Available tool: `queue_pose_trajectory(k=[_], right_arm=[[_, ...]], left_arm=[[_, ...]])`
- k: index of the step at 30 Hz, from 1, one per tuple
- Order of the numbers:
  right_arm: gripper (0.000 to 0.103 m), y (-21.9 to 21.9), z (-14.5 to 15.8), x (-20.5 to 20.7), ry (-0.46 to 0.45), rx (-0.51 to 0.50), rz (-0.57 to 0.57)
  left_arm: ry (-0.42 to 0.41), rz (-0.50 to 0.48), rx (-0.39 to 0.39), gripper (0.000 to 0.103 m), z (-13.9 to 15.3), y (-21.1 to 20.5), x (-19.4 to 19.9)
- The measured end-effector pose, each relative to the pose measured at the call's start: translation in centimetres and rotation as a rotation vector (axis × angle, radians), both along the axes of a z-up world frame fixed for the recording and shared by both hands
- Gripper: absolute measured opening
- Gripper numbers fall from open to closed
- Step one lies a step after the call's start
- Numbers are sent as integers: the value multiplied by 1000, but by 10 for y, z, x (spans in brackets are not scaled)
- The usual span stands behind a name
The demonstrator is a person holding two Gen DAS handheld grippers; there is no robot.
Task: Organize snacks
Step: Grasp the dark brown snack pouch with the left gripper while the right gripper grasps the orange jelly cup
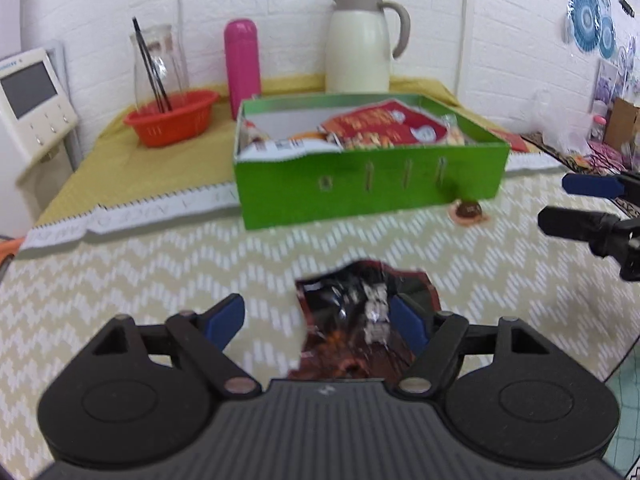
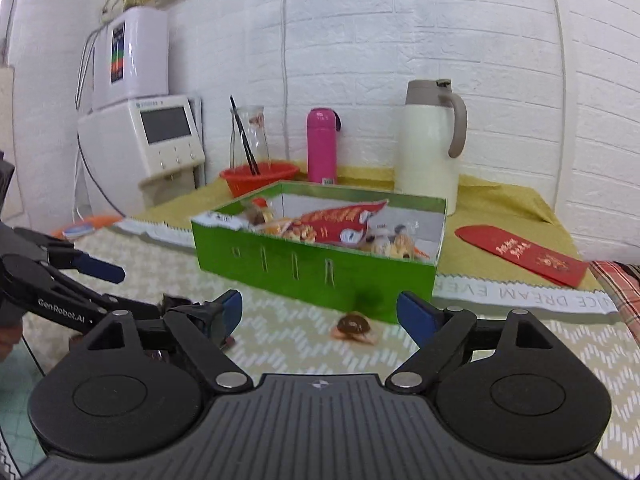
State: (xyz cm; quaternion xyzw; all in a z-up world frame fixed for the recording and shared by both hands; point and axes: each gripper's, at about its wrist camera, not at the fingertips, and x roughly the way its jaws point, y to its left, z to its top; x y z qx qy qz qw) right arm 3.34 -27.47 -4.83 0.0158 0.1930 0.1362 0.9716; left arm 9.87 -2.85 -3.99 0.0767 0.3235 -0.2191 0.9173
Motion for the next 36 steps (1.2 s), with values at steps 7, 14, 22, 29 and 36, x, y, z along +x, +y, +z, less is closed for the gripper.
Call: queue_pose_trajectory(k=[7, 14, 22, 29, 36], right_arm=[[103, -4, -18, 35, 108, 25, -136], [103, 1, -38, 82, 206, 32, -154], [103, 13, -38, 92, 217, -18, -83], [103, 22, -38, 96, 228, -88, -75], [103, 19, -37, 97, 216, -85, -101]], left_arm=[[31, -60, 11, 75, -9, -16, -8], [13, -65, 65, 78, -14, -34, -10], [44, -100, 38, 80, -12, -32, -8], [67, -78, -34, 79, -7, -26, -6], [22, -104, 32, 79, -8, -39, -14]])
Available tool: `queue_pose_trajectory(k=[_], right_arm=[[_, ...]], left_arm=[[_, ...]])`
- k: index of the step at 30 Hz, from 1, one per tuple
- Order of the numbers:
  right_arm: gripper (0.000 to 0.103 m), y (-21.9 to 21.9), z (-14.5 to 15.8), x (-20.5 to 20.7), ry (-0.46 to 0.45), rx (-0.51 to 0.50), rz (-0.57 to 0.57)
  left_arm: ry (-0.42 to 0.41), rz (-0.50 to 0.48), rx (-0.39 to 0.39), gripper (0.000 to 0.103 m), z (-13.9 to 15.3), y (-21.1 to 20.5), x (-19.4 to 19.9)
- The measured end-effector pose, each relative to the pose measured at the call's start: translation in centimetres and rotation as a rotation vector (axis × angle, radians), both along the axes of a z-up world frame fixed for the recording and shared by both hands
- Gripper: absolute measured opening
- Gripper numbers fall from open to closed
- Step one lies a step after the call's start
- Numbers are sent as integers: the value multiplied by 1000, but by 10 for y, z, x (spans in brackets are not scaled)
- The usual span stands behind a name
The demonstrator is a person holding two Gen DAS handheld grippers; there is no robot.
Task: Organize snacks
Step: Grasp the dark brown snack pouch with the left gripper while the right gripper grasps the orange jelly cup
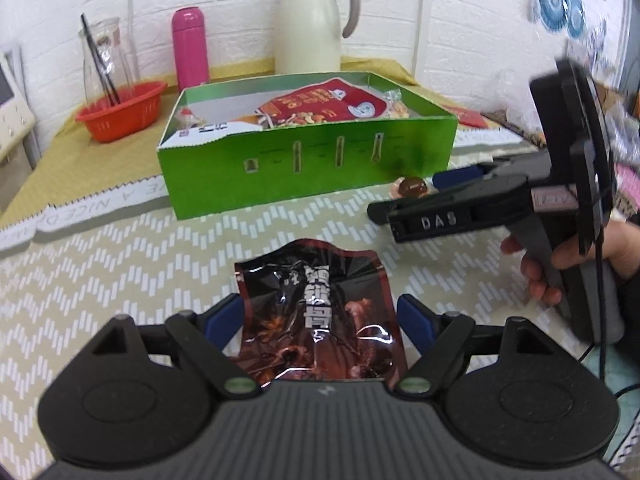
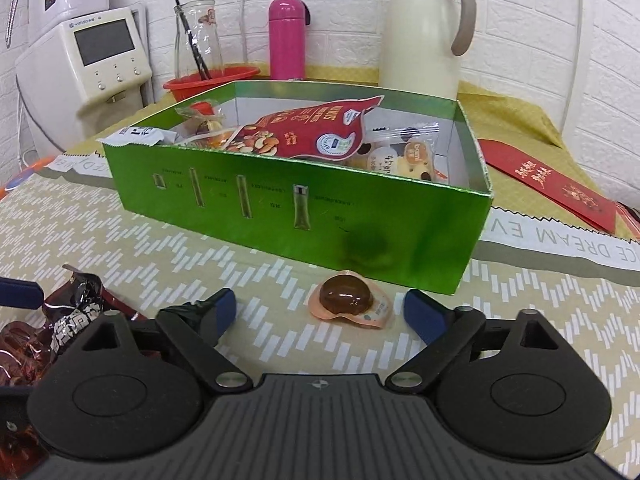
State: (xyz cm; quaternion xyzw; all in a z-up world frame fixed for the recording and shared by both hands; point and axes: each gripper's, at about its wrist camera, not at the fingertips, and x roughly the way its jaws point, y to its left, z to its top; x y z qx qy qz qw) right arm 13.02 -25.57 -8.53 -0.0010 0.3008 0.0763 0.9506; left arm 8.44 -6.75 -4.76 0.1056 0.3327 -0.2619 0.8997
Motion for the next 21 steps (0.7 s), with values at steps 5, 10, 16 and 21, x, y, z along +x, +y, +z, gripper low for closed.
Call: queue_pose_trajectory(k=[5, 10, 16, 21], right_arm=[[103, -2, 1, -1, -9, 0, -10], [103, -3, 1, -2, -13, 1, -24], [75, -4, 2, -4, -27, -5, -42], [73, -3, 2, -4, -29, -12, -39]], left_arm=[[-102, -52, 139, 81, -8, -16, -12], [-211, -73, 202, 82, -14, -23, -27], [-174, 11, 94, 82, -18, -12, -27], [-48, 36, -32, 83, -20, 6, -11]])
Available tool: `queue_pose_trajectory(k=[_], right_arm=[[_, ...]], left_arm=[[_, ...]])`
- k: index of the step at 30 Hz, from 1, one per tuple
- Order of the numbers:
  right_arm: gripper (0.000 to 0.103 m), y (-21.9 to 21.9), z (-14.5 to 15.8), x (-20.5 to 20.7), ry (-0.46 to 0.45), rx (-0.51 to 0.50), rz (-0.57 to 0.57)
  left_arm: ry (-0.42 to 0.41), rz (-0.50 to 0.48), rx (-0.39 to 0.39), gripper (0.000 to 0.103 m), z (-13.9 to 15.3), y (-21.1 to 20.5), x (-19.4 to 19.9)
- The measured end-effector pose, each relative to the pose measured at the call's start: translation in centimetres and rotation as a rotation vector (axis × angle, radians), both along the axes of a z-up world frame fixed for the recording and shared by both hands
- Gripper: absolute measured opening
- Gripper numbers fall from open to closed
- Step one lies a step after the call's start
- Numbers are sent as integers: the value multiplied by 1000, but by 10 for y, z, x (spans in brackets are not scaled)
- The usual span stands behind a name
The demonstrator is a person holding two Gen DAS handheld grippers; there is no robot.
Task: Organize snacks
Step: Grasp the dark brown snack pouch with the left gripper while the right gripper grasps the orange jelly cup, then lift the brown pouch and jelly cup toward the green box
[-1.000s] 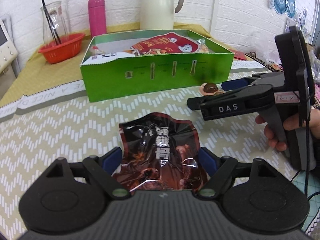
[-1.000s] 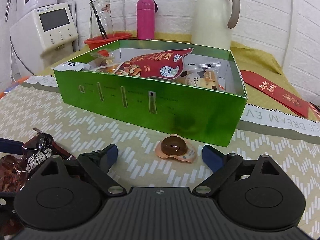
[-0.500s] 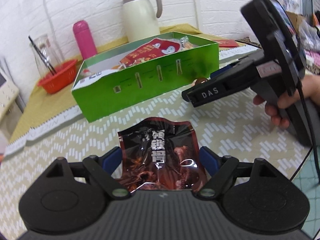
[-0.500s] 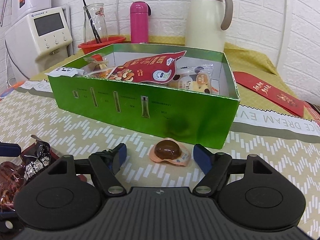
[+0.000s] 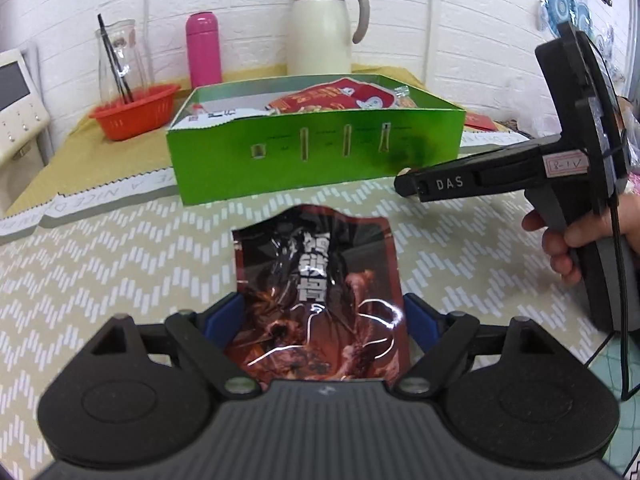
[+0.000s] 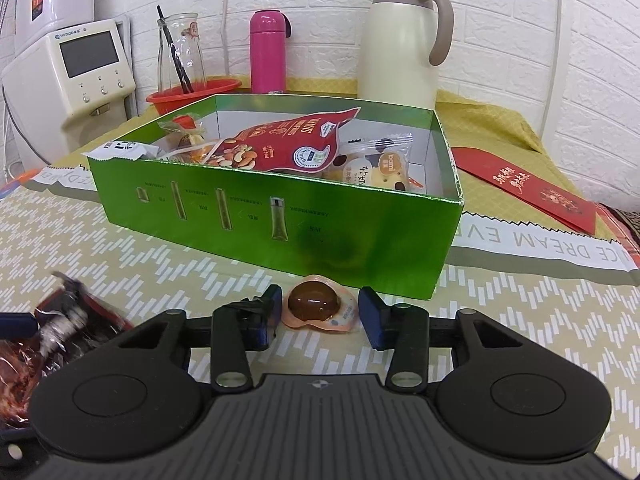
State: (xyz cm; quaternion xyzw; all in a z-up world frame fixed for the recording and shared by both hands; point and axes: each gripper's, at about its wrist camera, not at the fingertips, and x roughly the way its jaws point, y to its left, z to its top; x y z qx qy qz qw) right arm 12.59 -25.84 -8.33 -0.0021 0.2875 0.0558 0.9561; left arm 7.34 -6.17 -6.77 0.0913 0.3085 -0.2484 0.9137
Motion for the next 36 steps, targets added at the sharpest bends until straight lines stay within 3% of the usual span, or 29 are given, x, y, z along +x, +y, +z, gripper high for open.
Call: queue_pose_trajectory(k=[4, 12, 22, 36], right_arm=[[70, 0, 0, -1, -1, 2, 5], [62, 0, 1, -4, -1, 12, -4], [56, 0, 2, -14, 4, 51, -20], [55, 6, 9, -30, -6, 77, 13]], left_arm=[[-28, 8, 3, 83, -2, -2, -4], [13, -11, 16, 82, 2, -1, -1], [6, 6, 22, 78, 4, -2, -7], [7, 42, -62, 77, 19, 11, -10]])
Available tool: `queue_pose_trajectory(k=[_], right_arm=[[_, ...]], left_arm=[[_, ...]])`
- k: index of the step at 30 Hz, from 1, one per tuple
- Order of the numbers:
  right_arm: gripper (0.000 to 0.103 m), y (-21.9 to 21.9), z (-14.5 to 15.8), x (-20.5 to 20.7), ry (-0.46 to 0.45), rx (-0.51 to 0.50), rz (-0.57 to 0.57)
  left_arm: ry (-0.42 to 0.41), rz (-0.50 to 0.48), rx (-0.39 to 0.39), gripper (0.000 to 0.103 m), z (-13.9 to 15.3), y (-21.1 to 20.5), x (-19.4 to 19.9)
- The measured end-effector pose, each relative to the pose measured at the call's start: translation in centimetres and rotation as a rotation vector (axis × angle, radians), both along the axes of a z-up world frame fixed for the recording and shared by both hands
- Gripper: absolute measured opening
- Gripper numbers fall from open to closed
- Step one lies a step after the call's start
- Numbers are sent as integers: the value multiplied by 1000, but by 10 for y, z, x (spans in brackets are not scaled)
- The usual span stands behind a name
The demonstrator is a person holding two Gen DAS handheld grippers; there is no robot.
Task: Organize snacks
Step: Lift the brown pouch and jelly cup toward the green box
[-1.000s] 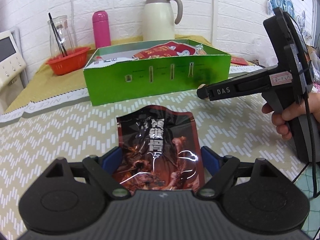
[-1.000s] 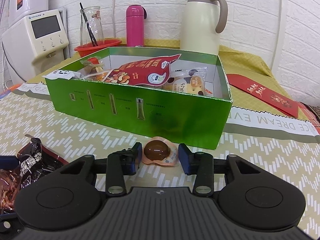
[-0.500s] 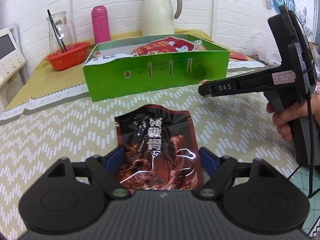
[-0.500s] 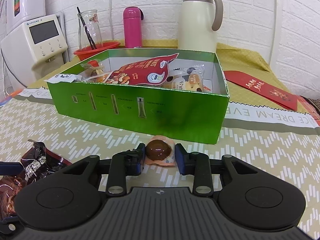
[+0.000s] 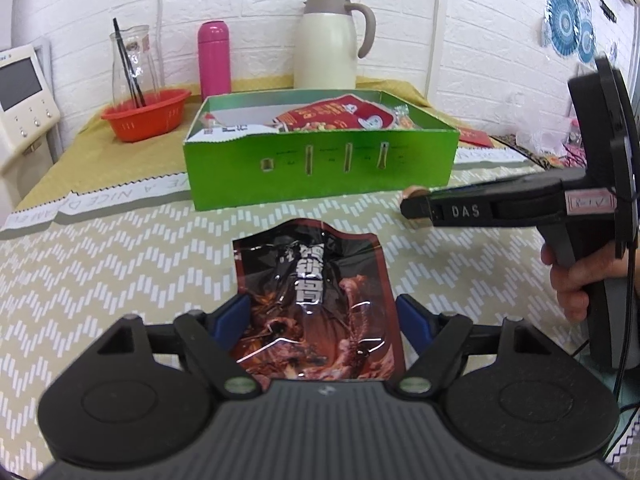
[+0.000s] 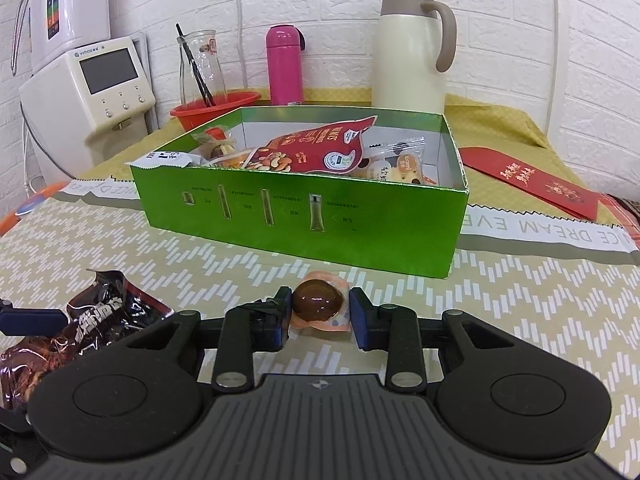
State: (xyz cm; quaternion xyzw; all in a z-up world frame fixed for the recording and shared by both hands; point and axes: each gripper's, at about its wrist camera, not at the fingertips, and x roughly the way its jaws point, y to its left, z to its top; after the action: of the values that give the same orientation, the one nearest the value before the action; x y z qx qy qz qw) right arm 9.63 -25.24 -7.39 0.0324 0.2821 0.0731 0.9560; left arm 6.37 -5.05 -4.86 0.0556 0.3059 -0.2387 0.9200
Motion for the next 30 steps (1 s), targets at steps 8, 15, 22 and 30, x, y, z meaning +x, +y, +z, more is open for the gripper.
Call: queue_pose_trajectory(k=[8, 15, 22, 30], right_arm=[[55, -1, -2, 0, 31, 14, -27], [56, 0, 9, -9, -2, 16, -41], [56, 3, 24, -21, -42, 22, -44], [56, 4, 34, -29, -66, 33, -46]], left_arm=[[-3, 37, -11, 77, 6, 4, 7], [-29, 42, -19, 77, 17, 5, 8], [-72, 56, -30, 78, 32, 6, 9], [-94, 91, -54, 58, 43, 7, 26]])
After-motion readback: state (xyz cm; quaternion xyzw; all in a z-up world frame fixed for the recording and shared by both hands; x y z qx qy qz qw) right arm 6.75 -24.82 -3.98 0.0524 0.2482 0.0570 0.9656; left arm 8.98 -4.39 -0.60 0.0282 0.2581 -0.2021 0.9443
